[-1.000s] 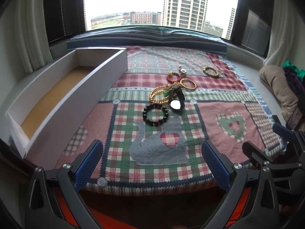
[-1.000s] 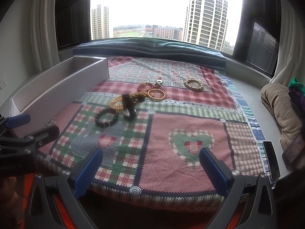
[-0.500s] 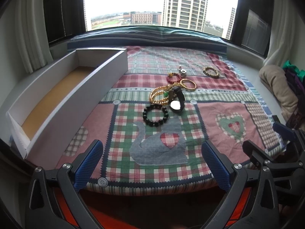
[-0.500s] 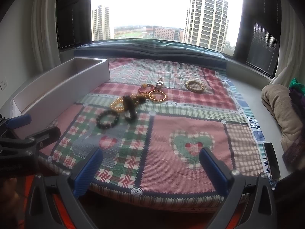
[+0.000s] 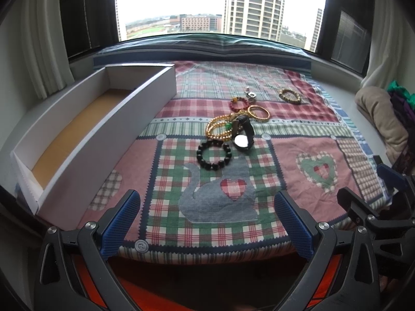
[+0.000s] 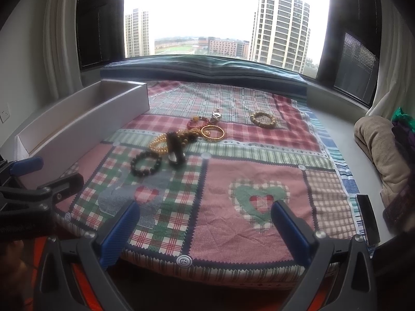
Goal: Organize jewelry
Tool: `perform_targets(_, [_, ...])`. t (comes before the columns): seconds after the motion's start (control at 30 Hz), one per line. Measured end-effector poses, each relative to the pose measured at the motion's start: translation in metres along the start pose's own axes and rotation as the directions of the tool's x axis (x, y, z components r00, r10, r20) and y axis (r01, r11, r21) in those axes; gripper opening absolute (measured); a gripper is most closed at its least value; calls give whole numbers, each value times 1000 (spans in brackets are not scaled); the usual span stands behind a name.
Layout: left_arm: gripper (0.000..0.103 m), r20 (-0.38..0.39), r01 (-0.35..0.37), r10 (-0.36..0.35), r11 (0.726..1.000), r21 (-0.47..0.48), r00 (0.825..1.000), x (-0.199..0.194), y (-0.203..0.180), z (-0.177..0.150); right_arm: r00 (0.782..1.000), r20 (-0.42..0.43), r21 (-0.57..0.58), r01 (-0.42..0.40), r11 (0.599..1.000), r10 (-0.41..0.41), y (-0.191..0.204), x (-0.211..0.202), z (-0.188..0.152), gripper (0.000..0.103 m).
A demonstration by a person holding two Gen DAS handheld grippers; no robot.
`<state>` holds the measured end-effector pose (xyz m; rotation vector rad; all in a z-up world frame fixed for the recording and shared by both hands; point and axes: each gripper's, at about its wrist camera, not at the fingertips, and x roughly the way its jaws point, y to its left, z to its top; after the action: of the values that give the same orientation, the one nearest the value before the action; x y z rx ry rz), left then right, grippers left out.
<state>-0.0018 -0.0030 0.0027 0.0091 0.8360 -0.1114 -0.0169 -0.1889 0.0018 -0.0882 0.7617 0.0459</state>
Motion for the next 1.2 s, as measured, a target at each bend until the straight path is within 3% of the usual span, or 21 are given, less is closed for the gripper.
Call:
perform_targets(0.93, [103, -27, -48, 47, 998, -31, 999, 12, 15, -1, 1000, -18, -3, -19, 1000, 19, 2, 8, -1, 103])
perform_targets(1.2, [103, -73, -14, 10, 999, -53, 997, 33, 24, -2, 998, -40, 3, -39, 999, 40, 0, 20, -3, 103])
